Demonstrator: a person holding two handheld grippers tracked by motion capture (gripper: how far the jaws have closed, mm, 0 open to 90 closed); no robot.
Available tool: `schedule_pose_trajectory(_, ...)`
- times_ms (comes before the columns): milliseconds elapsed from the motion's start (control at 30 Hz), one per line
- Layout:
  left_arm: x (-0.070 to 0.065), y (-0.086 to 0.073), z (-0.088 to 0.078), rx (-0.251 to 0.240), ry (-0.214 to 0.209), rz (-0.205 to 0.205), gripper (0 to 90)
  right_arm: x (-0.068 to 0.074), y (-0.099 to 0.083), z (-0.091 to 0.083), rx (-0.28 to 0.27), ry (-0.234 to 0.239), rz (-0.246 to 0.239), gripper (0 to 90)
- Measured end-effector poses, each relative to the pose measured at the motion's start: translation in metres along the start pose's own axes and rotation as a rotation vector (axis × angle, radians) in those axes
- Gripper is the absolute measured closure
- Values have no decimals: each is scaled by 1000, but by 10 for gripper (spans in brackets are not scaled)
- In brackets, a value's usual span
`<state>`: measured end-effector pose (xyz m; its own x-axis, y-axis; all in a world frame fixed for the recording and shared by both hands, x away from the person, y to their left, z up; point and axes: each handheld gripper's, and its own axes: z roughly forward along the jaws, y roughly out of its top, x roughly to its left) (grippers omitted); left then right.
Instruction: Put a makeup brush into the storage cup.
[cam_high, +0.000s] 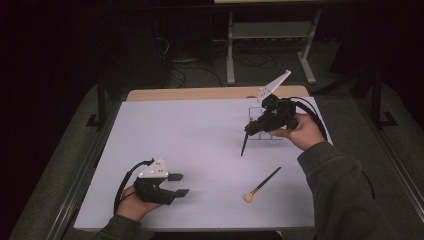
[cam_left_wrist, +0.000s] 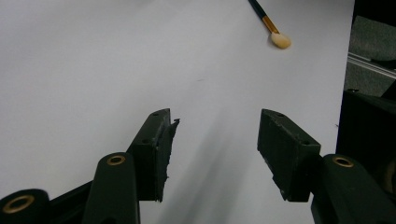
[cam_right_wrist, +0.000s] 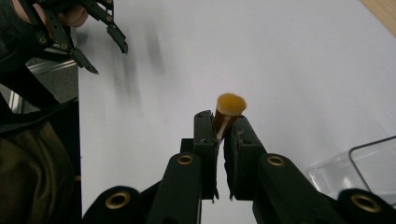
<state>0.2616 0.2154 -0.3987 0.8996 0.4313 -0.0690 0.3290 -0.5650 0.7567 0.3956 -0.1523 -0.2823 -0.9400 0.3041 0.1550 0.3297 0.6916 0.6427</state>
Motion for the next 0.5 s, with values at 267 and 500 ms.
schedule_pose_trajectory(267,4,-2,-5,-18,5,-11,429,-16,4,-15,-15,-37,26,828)
schedule_pose_trajectory(500,6,-4,-7,-23,4,-23,417,-26,7,-22,-23,-59,41,828)
